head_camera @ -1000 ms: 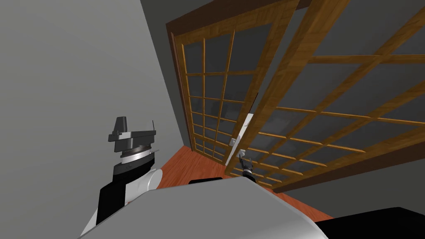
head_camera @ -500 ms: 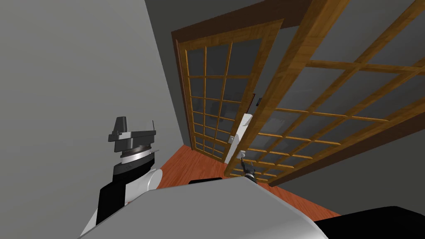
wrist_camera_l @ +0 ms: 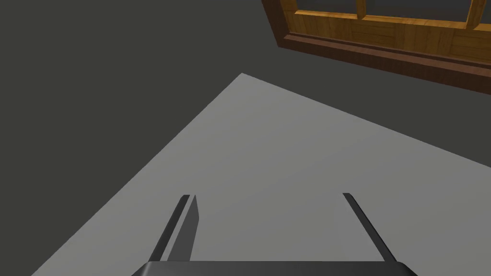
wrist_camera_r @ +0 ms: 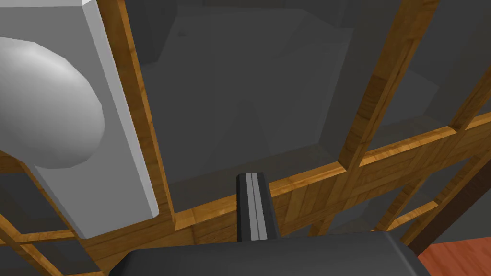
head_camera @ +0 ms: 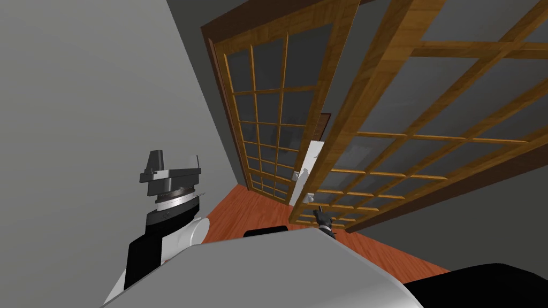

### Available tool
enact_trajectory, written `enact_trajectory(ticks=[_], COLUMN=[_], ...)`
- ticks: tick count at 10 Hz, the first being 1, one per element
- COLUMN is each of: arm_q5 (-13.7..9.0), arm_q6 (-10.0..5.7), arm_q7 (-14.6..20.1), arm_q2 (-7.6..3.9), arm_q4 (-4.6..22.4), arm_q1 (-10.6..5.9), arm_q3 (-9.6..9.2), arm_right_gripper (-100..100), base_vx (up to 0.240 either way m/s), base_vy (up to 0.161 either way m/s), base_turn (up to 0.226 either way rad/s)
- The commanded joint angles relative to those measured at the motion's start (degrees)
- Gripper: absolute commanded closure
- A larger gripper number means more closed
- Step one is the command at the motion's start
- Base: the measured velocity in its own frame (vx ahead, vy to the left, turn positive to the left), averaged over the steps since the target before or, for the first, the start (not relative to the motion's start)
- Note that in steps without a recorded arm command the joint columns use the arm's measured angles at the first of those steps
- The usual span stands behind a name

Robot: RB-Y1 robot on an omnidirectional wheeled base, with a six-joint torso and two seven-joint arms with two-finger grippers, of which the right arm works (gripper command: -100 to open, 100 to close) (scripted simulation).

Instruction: Pull the door open

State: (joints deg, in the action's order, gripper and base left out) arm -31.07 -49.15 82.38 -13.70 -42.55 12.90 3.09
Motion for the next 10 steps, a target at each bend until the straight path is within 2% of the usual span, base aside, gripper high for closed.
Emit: enact_trajectory(ticks=[1, 3, 7, 10], arm_q5=[0.6, 1.4, 3.5, 4.7], arm_q6=[-0.43, -0.9, -2.18, -2.87], arm_q7=[1.5, 3.1, 7.7, 10.2], arm_q2=[-0.78, -1.78, -4.5, -5.96], arm_q4=[-0.8, -2.1, -5.4, -7.2], arm_q1=[0.01, 0.24, 0.89, 1.23], arm_q3=[-1.15, -2.55, -6.35, -8.38], arm_right_gripper=[-100, -100, -100, -100], base_vx=[-0.177, -0.184, -0.178, -0.179], base_vy=[0.027, 0.055, 0.006, 0.022], base_turn=[0.098, 0.103, 0.139, 0.099])
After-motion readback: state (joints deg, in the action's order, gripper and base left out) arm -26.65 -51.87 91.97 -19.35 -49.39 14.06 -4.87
